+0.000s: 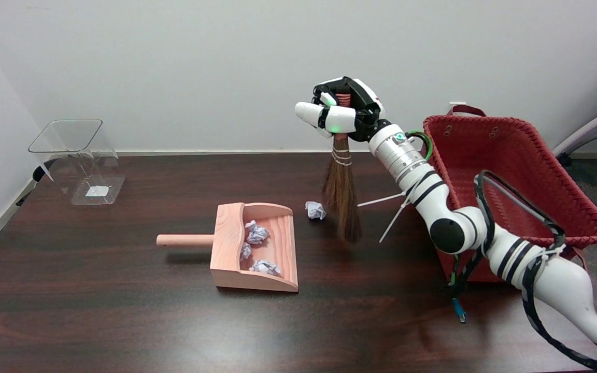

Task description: Sweep the paper ball into the dustpan.

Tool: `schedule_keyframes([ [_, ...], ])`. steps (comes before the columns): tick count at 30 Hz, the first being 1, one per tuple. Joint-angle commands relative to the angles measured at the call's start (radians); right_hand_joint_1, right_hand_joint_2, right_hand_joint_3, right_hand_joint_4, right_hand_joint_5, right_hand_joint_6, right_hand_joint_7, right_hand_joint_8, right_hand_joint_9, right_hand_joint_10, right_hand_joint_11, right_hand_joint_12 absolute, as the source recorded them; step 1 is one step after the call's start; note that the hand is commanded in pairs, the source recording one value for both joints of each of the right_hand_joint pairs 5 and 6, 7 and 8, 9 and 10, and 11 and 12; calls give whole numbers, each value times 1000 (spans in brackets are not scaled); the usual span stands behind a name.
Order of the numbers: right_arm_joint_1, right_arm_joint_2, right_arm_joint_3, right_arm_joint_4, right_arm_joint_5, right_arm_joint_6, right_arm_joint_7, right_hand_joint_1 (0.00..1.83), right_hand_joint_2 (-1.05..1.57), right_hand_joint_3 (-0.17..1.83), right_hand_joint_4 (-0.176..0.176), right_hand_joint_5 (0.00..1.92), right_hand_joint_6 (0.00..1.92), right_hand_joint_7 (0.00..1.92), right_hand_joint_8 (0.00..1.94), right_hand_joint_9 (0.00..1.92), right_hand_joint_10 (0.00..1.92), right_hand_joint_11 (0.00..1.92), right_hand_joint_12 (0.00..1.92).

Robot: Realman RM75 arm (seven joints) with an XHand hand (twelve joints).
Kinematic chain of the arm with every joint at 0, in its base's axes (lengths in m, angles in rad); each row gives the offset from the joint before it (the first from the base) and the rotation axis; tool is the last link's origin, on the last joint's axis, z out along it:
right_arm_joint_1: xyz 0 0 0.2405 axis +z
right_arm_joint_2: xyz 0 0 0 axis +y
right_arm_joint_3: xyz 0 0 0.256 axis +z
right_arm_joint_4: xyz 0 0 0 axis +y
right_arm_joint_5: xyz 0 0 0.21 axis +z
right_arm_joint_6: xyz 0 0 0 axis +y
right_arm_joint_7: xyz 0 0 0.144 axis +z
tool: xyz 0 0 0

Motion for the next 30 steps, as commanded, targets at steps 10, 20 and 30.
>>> schedule_keyframes([
  [10,179,-6,-131,134,-240,43,111,1485,1306,452,0,1920,1920,1920,1920,1920,1920,1733,1733],
  [20,117,-78,-154,165,-240,7,119,1458,1344,425,0,1920,1920,1920,1920,1920,1920,1745,1745],
  [30,64,-93,-164,147,-231,7,128,1461,1339,417,0,1920,1920,1920,1920,1920,1920,1740,1740],
])
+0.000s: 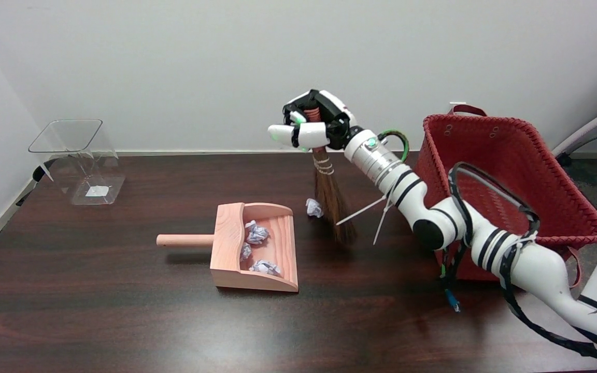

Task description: Sweep the paper ball into the dustpan.

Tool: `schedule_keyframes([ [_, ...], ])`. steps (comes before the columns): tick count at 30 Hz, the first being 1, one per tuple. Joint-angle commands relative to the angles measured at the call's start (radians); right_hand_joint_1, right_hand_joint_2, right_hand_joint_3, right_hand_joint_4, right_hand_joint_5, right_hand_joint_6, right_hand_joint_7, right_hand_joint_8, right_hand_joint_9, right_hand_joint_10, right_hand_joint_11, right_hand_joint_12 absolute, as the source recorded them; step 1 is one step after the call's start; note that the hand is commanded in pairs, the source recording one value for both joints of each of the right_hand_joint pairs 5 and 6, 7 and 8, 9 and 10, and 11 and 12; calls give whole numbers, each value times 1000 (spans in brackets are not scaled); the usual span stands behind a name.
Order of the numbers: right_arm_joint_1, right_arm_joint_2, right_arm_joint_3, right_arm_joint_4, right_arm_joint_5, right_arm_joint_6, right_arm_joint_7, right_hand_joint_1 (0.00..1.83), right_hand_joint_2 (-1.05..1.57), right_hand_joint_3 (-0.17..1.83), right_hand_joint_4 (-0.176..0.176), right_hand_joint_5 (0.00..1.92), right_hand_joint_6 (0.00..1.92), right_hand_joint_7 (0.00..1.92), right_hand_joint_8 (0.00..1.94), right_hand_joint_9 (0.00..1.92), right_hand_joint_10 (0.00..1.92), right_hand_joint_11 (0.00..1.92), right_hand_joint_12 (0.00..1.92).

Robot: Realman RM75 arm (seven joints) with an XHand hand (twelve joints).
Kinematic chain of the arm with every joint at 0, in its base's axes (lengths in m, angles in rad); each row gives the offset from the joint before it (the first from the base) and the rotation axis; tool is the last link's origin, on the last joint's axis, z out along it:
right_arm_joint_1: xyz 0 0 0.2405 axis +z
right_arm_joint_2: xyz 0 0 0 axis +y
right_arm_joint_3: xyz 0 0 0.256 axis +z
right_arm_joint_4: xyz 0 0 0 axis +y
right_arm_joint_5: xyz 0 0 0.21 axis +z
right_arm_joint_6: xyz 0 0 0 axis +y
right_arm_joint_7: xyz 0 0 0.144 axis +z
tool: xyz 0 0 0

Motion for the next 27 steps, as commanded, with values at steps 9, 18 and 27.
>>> schedule_keyframes([
  [9,-114,-39,-27,-82,-18,-41,142,1446,1375,404,0,1920,1920,1920,1920,1920,1920,1737,1737],
  [18,-225,-30,72,-236,-26,-55,133,1397,1461,379,0,1920,1920,1920,1920,1920,1920,1741,1741],
  [27,-265,-31,99,-328,-16,-42,134,1362,1513,353,0,1920,1920,1920,1920,1920,1920,1743,1743],
])
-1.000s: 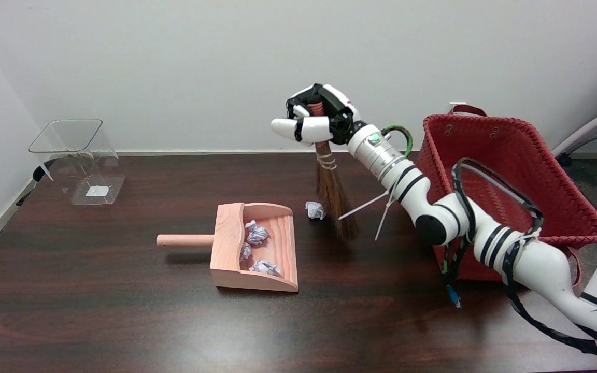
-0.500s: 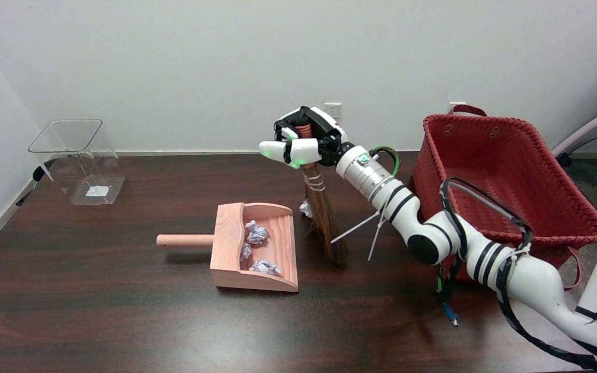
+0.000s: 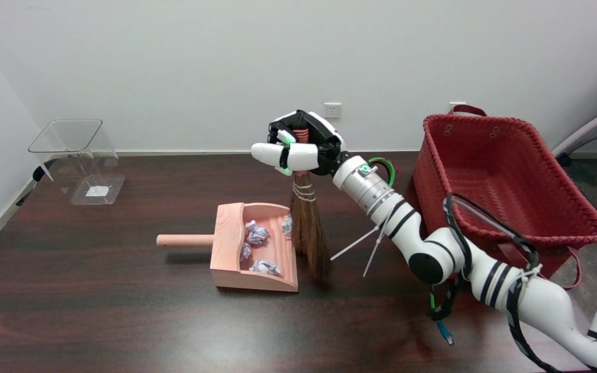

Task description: Sweep the paper ball into the dustpan.

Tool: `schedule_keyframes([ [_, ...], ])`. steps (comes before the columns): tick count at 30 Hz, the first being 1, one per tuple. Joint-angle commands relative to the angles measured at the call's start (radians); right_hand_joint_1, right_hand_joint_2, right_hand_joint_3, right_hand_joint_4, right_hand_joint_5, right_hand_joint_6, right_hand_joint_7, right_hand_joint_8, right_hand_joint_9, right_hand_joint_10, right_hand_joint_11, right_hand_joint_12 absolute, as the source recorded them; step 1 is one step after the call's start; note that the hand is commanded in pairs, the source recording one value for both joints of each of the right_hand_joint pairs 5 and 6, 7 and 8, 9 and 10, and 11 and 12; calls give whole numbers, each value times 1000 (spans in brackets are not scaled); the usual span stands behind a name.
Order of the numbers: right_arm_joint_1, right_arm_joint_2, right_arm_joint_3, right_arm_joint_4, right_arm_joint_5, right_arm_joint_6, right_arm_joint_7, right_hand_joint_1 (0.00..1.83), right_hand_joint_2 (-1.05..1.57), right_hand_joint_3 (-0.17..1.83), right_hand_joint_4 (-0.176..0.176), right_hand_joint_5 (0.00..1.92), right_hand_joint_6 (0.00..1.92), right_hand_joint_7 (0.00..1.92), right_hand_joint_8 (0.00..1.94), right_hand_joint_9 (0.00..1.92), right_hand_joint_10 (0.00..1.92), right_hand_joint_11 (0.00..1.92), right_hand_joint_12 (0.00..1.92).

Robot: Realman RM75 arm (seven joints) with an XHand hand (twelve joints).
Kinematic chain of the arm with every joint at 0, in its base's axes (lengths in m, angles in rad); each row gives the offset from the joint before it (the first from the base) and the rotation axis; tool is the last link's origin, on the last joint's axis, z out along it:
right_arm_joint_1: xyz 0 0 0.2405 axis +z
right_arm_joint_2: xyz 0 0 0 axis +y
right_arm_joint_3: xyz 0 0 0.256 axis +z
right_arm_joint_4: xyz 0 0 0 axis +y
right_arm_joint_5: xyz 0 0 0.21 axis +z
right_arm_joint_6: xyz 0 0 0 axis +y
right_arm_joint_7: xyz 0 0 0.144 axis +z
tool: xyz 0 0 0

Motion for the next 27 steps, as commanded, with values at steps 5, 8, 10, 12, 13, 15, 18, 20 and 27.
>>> schedule_keyframes([
  [5,-103,-27,54,-172,3,6,23,1325,1566,361,0,1920,1920,1920,1920,1920,1920,1752,1752],
  [8,-104,-68,56,-159,3,-4,29,1322,1571,362,0,1920,1920,1920,1920,1920,1920,1754,1754],
  [10,-110,-93,66,-158,4,-19,30,1322,1571,353,0,1920,1920,1920,1920,1920,1920,1758,1758],
  [12,-115,-94,82,-161,5,-29,29,1321,1571,344,0,1920,1920,1920,1920,1920,1920,1759,1759],
  [13,-119,-90,91,-165,2,-30,25,1321,1571,342,0,1920,1920,1920,1920,1920,1920,1757,1757],
  [15,-126,-74,111,-176,-6,-30,23,1322,1571,340,0,1920,1920,1920,1920,1920,1920,1756,1756],
  [18,-128,-42,130,-205,-7,-34,20,1323,1571,341,0,1920,1920,1920,1920,1920,1920,1755,1755],
  [20,-122,-33,139,-226,-7,-43,9,1325,1571,343,0,1920,1920,1920,1920,1920,1920,1755,1755],
  [27,-128,-25,303,-358,0,-19,-57,1331,1571,364,0,1920,1920,1920,1920,1920,1920,1759,1759],
])
